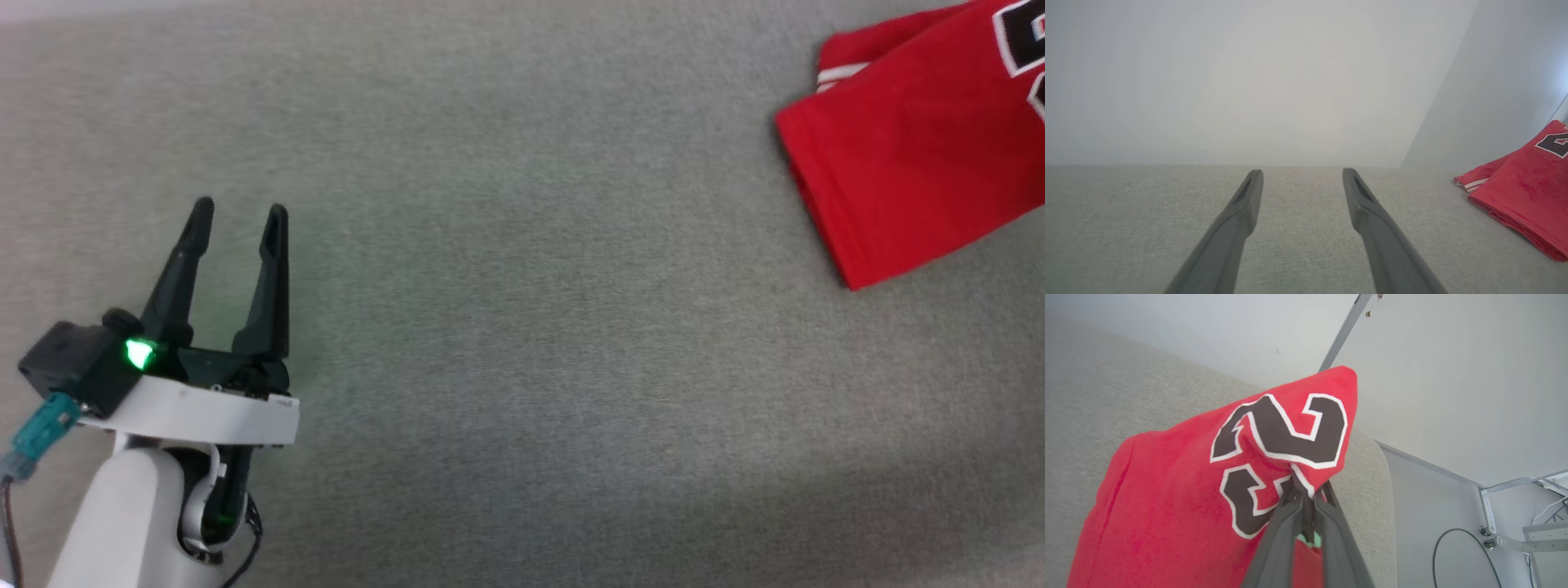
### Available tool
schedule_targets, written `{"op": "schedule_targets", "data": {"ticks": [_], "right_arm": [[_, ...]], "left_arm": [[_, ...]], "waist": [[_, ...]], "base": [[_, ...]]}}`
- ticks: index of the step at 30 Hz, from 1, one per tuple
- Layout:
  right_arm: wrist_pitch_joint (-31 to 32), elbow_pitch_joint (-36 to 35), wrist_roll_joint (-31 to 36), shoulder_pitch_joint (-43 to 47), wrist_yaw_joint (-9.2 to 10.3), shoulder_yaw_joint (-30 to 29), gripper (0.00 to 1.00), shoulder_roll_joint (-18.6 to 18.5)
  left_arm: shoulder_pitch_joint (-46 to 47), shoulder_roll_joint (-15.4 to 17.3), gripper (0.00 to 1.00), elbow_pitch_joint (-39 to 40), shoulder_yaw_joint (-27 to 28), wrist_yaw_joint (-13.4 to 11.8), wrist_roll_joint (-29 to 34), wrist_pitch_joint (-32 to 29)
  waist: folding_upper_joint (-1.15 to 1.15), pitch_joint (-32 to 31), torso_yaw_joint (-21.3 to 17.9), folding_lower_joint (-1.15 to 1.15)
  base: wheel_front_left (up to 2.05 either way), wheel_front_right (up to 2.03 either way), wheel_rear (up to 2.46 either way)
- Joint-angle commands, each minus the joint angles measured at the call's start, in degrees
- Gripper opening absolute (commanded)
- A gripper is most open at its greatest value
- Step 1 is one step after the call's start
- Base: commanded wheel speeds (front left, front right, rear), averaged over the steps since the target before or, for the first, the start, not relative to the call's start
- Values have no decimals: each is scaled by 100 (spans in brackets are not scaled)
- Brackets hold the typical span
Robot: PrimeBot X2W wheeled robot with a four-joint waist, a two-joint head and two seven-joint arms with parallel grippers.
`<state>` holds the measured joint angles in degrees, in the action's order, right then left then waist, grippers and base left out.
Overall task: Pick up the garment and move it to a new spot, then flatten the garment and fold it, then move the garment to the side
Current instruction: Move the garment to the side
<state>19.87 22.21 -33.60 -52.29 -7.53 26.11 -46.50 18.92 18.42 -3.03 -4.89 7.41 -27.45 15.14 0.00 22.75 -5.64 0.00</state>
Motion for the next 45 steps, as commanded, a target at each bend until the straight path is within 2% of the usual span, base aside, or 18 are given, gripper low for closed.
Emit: {"op": "schedule_targets", "data": {"ticks": [1, 14, 21, 34, 35, 37, 39, 41, 42, 43, 45], "right_arm": [[-67, 47, 74, -92, 9, 45, 0, -25], [-900, 1244, 545, -797, 9, 321, 0, -340], [-1194, 1919, 859, -1031, 9, 375, 0, -223], [-1476, 3000, 952, -1222, 9, 496, 0, 114], [-1490, 3060, 950, -1244, 9, 508, 4, 124], [-1532, 3175, 941, -1287, 9, 532, 19, 145], [-1559, 3266, 964, -1326, 9, 567, 38, 162], [-1611, 3338, 999, -1355, 9, 607, 38, 170], [-1634, 3376, 996, -1380, 9, 609, 89, 187], [-1643, 3401, 997, -1388, 9, 627, 100, 212], [-1659, 3455, 995, -1414, 9, 661, 100, 228]], "left_arm": [[77, 37, 100, 13, 13, 15, 42, -8], [336, 230, 100, 107, -71, 15, 95, -8], [403, 297, 100, 119, -138, 15, 83, -8], [514, 340, 100, 72, -299, 15, 59, -9], [520, 336, 100, 60, -309, 15, 59, -9], [533, 326, 100, 45, -326, 15, 53, -8], [527, 316, 100, 25, -340, 15, 42, -9], [510, 315, 100, 6, -352, 15, 34, -9], [502, 311, 100, 5, -350, 15, 29, -8], [485, 308, 100, -4, -351, 15, 21, -8], [447, 297, 100, -19, -353, 15, 8, -9]], "waist": [[0, 262, -263, 0], [0, 674, -559, 0], [0, 818, -597, 0], [0, 892, -534, 0], [0, 883, -529, 0], [0, 855, -519, 0], [0, 806, -508, 0], [0, 747, -493, 0], [0, 719, -484, 0], [0, 682, -478, 0], [0, 610, -461, 0]], "base": [[0, 0, 0], [0, 0, 0], [0, 0, 0], [0, 0, 0], [0, 0, 0], [0, 0, 0], [0, 0, 0], [0, 0, 0], [0, 0, 0], [0, 0, 0], [0, 0, 0]]}}
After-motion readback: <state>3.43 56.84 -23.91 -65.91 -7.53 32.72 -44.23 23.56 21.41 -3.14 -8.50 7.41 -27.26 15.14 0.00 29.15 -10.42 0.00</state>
